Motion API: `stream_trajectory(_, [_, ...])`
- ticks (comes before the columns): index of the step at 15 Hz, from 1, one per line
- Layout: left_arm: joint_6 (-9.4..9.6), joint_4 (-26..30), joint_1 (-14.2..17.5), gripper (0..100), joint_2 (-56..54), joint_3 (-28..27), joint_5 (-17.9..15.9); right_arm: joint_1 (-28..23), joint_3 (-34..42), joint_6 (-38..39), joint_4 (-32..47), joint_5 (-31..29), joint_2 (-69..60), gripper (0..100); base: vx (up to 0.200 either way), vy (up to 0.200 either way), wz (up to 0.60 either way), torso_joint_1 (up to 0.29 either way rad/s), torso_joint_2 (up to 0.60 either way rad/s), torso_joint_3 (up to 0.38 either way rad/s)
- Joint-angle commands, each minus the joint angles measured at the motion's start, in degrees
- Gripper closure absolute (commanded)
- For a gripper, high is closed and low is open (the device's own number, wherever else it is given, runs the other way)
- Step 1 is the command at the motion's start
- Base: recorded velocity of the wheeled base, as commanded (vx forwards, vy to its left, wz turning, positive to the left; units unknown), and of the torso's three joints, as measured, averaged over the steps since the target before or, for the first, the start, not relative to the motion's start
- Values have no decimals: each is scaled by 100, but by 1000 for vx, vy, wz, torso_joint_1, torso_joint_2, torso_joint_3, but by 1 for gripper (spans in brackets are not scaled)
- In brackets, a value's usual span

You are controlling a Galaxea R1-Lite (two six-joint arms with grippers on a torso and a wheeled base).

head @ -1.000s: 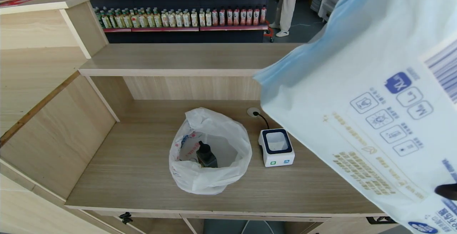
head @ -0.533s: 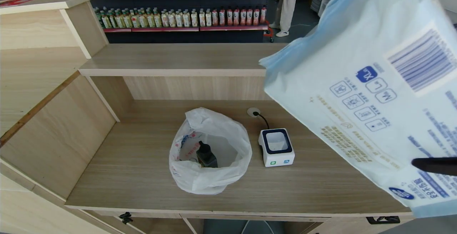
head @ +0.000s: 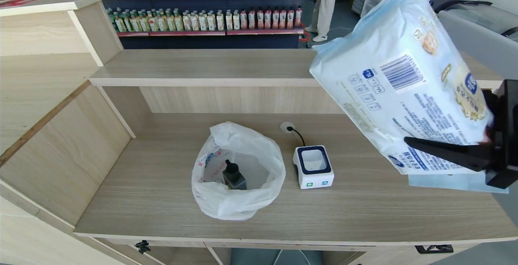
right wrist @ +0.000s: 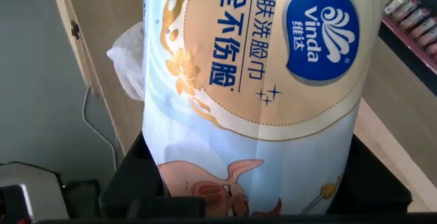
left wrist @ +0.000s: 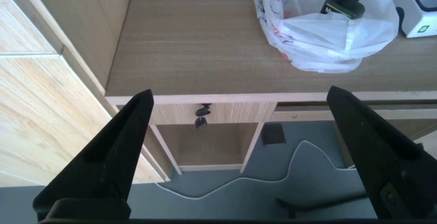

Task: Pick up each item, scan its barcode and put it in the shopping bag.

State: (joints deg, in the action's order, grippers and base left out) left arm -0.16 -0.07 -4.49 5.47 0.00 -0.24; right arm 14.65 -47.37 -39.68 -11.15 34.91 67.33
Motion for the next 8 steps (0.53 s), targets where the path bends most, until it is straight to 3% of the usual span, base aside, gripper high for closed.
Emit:
stream_trajectory(1, [-2,-1,0,0,-2,0,-2,-6,475,435,-458,-1039,158,100,0,0,0,0,0,0])
stream_trajectory(3, [-2,-1,0,0,-2,0,-2,459,896,540,-1354,-1971,360,100,0,0,0,0,0,0])
stream_trajectory(4, [-2,-1,0,0,6,0,-2,653,1063,813,-1732,-2050,474,100,0,0,0,0,0,0])
stream_trajectory(7, [-2,-1,0,0,6,0,-2,1075,1362,997,-1917,-2050,527,100,0,0,0,0,0,0])
stream_trajectory(8, [-2,-1,0,0,-2,0,-2,1330,1556,997,-2400,-2050,562,100,0,0,0,0,0,0])
